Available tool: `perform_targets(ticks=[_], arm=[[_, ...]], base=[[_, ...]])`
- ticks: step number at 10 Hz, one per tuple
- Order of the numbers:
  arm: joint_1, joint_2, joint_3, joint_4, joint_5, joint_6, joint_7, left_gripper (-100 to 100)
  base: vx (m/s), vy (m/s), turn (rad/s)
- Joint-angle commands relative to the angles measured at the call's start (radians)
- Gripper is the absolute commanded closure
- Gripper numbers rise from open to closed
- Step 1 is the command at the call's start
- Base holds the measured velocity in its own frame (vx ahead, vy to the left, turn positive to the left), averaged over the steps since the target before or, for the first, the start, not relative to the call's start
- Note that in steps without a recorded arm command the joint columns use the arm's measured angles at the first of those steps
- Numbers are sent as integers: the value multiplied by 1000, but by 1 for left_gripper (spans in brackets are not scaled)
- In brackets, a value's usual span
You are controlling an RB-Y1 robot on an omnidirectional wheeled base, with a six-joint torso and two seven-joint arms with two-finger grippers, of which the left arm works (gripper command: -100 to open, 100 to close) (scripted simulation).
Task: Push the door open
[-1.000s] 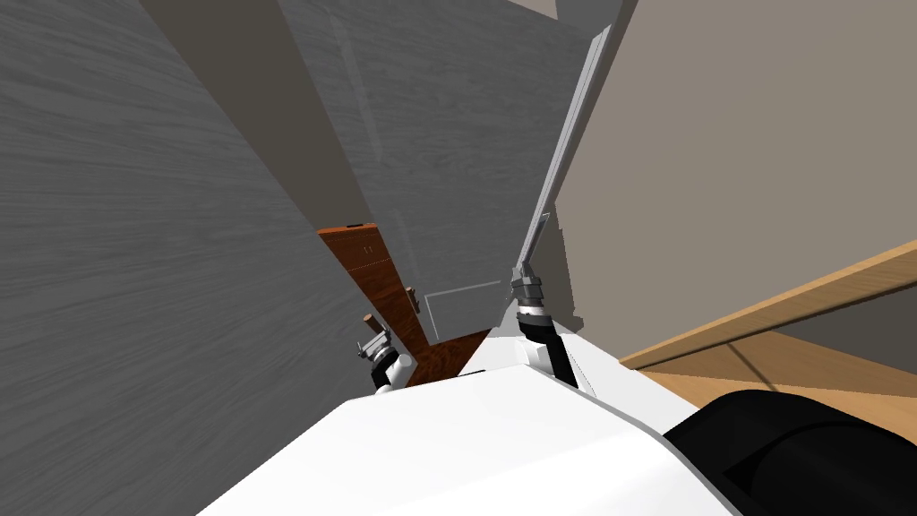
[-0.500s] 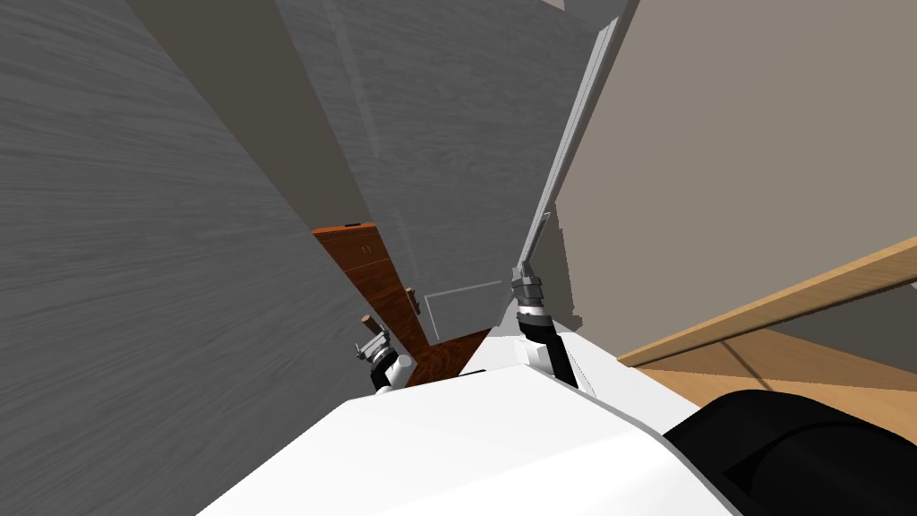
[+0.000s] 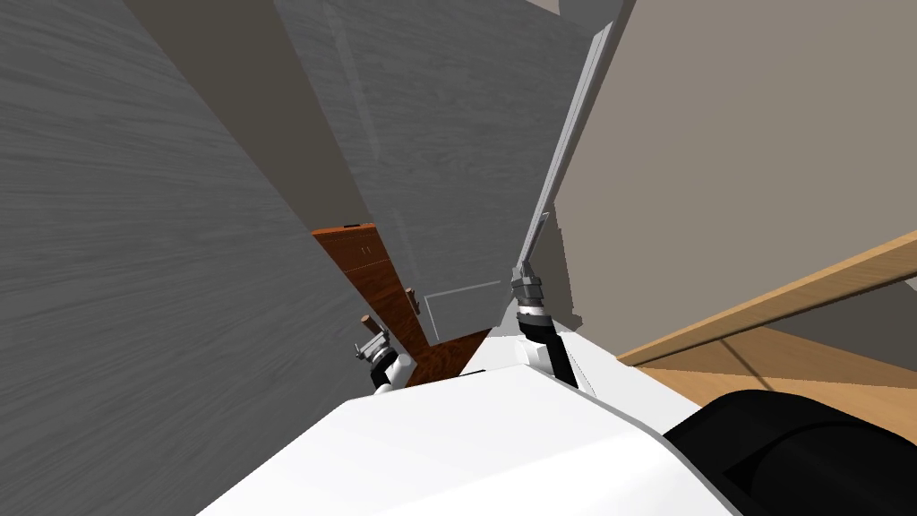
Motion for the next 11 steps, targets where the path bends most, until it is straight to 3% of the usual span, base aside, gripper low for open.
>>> perform_targets(ticks=[1, 3, 10, 11], arm=[[31, 20, 23, -35, 6, -12, -19, 100], [28, 22, 35, -31, 9, -19, -21, 100], [28, 22, 35, -31, 9, -19, -21, 100], [24, 23, 48, -26, 12, -26, -23, 100]], base=[[2, 31, -28], [15, 27, -13], [4, 5, -7], [17, 32, -38]])
